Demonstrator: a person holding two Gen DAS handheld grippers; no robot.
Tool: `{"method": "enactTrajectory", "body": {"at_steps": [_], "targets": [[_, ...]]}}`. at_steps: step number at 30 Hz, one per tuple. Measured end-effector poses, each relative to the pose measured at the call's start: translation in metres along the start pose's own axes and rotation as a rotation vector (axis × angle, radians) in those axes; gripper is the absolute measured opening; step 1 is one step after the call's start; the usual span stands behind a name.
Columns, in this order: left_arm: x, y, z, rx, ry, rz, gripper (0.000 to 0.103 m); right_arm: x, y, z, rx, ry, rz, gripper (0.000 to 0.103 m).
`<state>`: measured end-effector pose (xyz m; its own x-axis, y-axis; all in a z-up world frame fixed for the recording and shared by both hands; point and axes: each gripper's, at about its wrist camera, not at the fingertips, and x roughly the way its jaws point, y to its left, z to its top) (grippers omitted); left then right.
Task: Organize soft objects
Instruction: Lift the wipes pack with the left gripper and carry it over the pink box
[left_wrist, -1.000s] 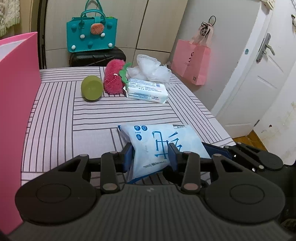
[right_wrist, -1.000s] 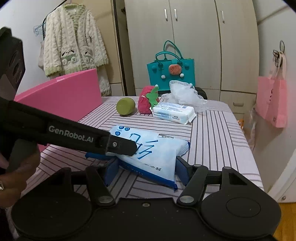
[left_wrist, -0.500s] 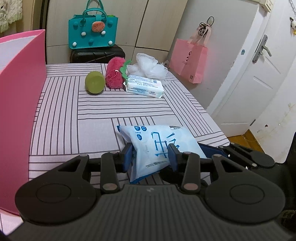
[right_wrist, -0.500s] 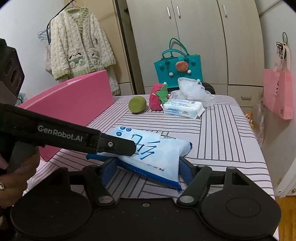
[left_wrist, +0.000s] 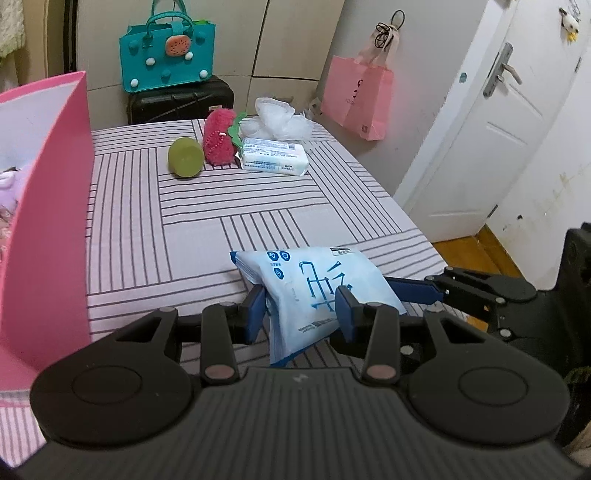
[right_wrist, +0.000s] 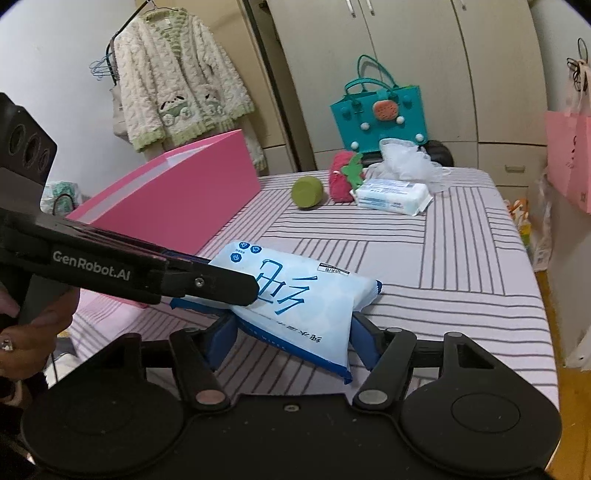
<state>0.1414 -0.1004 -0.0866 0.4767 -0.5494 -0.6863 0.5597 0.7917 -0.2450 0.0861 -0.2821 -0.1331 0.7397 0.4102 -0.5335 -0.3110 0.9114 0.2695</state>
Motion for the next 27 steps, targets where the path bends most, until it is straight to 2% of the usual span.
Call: {"method": "enactTrajectory", "body": {"at_steps": [14, 20, 27], "targets": [[-0.069, 0.0, -0.011, 0.019, 0.026, 0.019, 0.039, -0.03, 0.044, 0.011, -0.052, 0.043, 0.112, 0.07], [-0.116, -0.001, -0.017, 0.022, 0.001, 0.05, 0.039, -0.047, 0.074, 0.023, -0.099, 0.041, 0.17, 0.07], [-0.171, 0.007, -0.019, 0.032, -0.074, 0.118, 0.039, -0.055, 0.113, 0.046, -0.176, -0.007, 0.231, 0.069]]}}
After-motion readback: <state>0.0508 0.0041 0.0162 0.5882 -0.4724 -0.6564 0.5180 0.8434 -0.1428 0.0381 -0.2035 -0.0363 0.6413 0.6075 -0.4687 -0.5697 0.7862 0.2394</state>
